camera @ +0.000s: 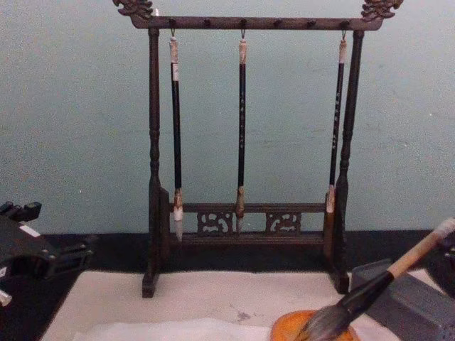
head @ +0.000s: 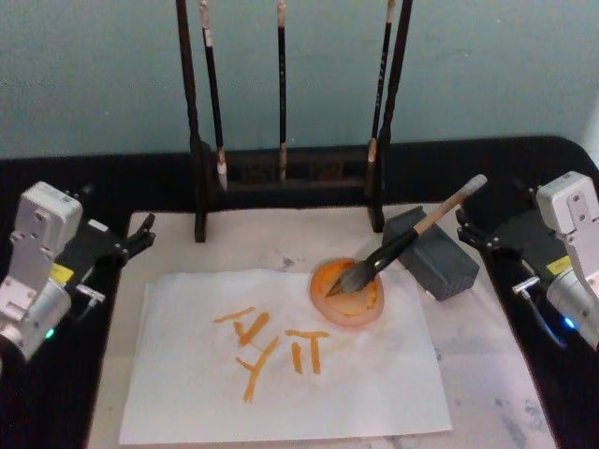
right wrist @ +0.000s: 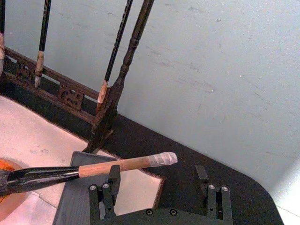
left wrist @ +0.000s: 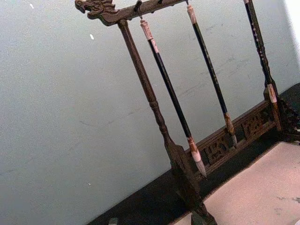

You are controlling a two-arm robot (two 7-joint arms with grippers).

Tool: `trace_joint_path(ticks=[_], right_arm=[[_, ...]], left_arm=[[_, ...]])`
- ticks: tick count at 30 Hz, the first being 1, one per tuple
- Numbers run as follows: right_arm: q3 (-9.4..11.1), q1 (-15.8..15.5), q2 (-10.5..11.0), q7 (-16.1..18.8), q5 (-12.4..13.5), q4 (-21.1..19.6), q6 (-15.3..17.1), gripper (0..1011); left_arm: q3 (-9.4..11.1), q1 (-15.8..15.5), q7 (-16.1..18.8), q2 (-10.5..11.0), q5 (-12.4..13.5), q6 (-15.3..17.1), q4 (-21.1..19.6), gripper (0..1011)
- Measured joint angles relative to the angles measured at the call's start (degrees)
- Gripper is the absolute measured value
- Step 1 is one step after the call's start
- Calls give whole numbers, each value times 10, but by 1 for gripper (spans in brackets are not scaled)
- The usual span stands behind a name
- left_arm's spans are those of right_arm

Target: Pick up the brush from the inkstone, write on the paper, then place the brush back to its original position.

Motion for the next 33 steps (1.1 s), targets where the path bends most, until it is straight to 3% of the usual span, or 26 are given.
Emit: trace_joint_path(ticks=[33], right_arm=[[0,0,0,0,0,0,0,1000]], left_arm=[[0,0,0,0,0,0,0,1010]])
